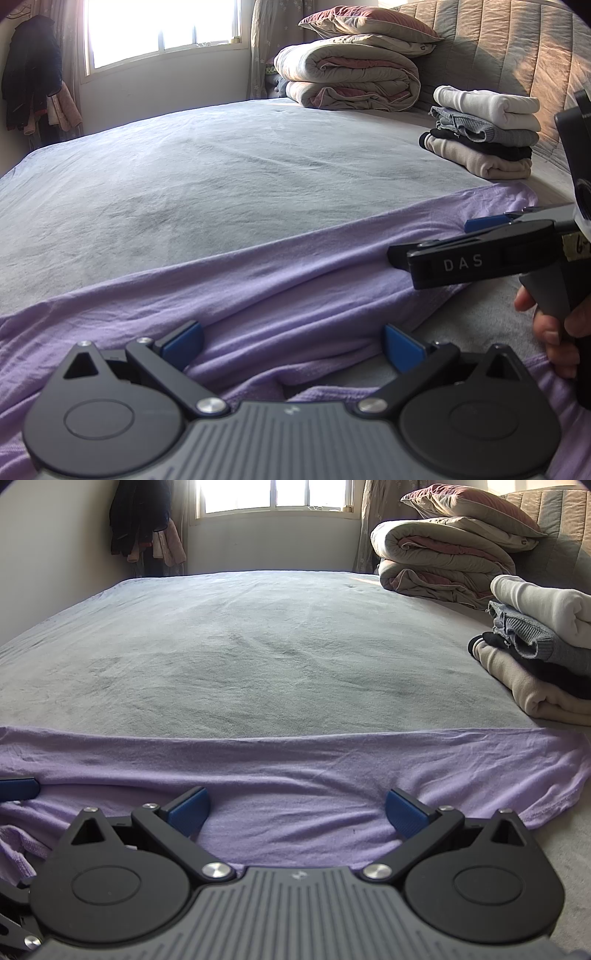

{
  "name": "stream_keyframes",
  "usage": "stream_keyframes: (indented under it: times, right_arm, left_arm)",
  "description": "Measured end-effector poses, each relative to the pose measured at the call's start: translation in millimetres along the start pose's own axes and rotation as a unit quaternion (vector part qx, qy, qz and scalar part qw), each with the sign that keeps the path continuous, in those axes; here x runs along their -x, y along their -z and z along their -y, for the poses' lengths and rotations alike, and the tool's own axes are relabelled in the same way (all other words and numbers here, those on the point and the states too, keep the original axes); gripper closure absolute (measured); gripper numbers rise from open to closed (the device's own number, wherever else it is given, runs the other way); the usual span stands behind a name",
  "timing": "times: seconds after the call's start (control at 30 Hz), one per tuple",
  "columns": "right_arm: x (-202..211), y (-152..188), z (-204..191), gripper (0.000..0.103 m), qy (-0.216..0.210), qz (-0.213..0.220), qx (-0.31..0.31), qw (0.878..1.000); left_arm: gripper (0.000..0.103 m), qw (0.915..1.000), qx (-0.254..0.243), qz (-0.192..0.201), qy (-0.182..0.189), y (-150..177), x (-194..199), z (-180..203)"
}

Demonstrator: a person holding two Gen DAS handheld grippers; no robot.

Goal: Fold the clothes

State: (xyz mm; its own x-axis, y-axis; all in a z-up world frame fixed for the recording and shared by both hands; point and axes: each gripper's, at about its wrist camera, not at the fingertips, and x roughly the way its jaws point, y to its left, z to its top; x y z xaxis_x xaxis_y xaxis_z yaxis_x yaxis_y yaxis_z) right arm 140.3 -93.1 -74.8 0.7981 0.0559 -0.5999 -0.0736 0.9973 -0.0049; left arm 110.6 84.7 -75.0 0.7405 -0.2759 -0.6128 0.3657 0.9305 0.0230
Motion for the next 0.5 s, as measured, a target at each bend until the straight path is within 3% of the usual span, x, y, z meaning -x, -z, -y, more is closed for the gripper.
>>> stream_keyframes:
  times: [0.5]
  right_arm:
    - [-0.3, -0.1, -0.2, 0.0, 0.001, -0.001, 0.002, 1.0]
  left_arm:
    - [0.0, 1.0, 0.0, 0.0, 0.0, 0.1, 0.0, 0.1]
